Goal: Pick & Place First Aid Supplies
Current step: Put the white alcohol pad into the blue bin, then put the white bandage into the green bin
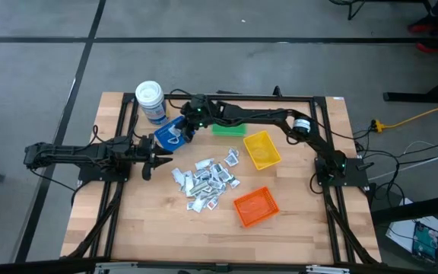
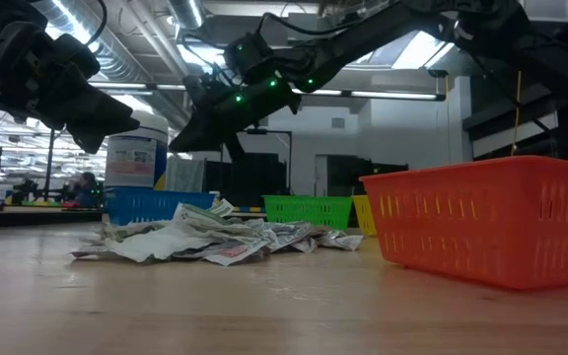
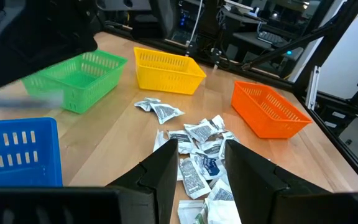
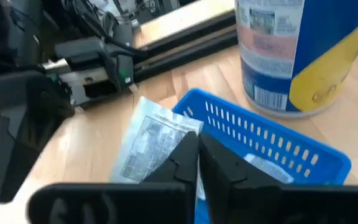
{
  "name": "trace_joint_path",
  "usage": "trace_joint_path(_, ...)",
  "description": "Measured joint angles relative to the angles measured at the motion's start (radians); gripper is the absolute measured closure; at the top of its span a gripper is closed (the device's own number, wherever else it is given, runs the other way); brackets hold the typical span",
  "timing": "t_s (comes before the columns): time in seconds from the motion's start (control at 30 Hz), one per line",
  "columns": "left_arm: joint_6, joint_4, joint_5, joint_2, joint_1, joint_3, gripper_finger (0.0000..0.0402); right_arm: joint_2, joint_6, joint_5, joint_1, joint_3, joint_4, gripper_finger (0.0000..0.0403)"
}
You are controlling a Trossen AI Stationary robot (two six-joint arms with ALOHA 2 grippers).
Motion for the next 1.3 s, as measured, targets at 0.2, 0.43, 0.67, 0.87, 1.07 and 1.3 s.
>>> trace_joint_path(0.2,0.0,0.0,0.0,0.0,0.0,0.0,0.0274,0.0,-0.005,-0.045,-0.01,0.0,-0.005,0.0311)
trace_joint_path(0.43,0.0,0.0,0.0,0.0,0.0,0.0,0.0274,0.0,0.022,-0.148,-0.024,0.0,-0.029,0.0237)
trace_joint_path(0.67,0.0,0.0,0.0,0.0,0.0,0.0,0.0274,-0.033,-0.105,-0.114,-0.01,0.0,-0.194,0.0233)
trace_joint_path(0.87,0.0,0.0,0.0,0.0,0.0,0.0,0.0274,-0.094,-0.222,-0.089,0.03,0.0,-0.38,0.0253)
trace_joint_path(1.07,0.0,0.0,0.0,0.0,0.0,0.0,0.0274,-0.15,-0.272,-0.085,0.069,0.0,-0.54,0.027)
trace_joint_path(1.3,0.0,0.0,0.0,0.0,0.0,0.0,0.0274,-0.199,-0.328,-0.035,0.116,-0.001,-0.721,0.0283)
